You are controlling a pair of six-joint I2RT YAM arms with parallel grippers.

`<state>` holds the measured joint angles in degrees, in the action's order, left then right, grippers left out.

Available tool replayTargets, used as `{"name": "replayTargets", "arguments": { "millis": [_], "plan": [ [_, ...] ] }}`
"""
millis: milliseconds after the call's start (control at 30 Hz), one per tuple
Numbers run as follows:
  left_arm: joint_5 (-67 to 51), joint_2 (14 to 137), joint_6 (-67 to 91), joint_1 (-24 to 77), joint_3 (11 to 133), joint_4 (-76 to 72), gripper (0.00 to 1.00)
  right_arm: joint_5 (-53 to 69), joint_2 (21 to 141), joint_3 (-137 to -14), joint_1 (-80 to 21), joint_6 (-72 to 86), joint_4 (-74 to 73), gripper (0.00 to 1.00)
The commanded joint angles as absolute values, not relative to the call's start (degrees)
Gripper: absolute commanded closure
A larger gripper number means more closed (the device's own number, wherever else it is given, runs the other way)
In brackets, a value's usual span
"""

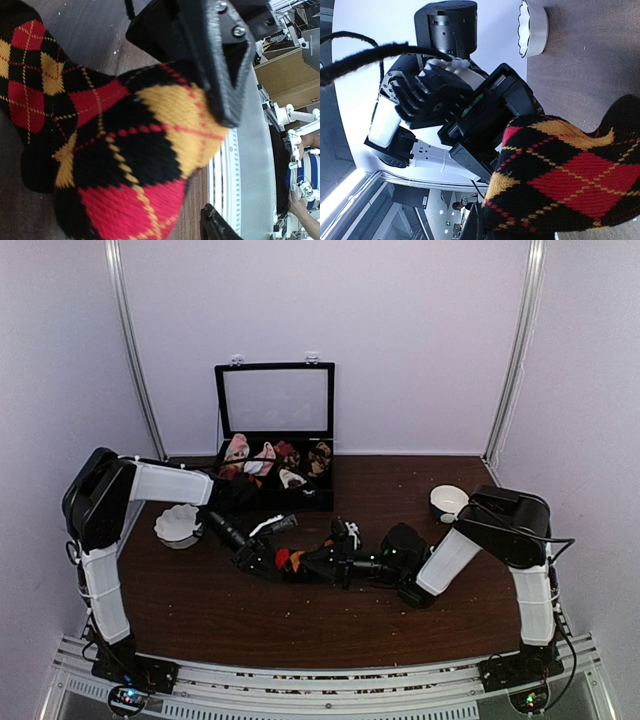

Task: Roll the socks
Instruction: Pass from the right arm to the left, then adjust the sock at the center of the board.

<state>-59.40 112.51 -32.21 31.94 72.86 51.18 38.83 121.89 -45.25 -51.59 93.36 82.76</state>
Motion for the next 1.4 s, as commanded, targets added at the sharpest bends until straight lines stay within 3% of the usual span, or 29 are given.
{"name": "replayTargets", "arguments": {
  "millis": [0, 300, 500, 567, 633, 800, 1033, 1367],
  "plan": [
    [-61.45, 113.84, -31.03, 32.25, 75.84, 52.03, 0.48, 40.08, 122.84, -46.59, -52.39, 91.82, 82.18, 1.0],
    [-63.99, 114.15, -34.36, 32.21, 77.3, 56.47, 0.79, 40.31, 121.89, -44.37, -52.45, 86.69, 77.2, 1.0],
    [-65.22, 115.14, -39.77, 32.24, 77.96, 64.34, 0.96, 38.04, 116.9, -44.66, -52.39, 74.24, 61.48, 0.93],
    [-65.5, 115.86, -40.2, 32.17, 77.87, 65.78, 0.98, 36.54, 113.83, -45.42, -52.4, 66.85, 54.23, 0.88],
    [-65.64, 117.07, -39.96, 32.09, 77.78, 66.86, 0.99, 33.97, 109.76, -46.31, -52.45, 57.11, 44.16, 0.73],
    [-64.01, 118.97, -38.24, 31.11, 77.08, 66.84, 1.0, 27.71, 101.93, -50.37, -51.73, 35.99, 14.95, 0.63],
    [-60.17, 118.97, -34.93, 30.63, 74.84, 63.58, 1.0, 22.75, 102.56, -60.14, -47.36, 30.28, 2.35, 0.65],
    [-54.27, 119.04, -30.82, 29.51, 72.51, 61.25, 1.0, 21.39, 118.3, -74.76, -47.3, 31.99, -2.09, 0.77]
  ]
}}
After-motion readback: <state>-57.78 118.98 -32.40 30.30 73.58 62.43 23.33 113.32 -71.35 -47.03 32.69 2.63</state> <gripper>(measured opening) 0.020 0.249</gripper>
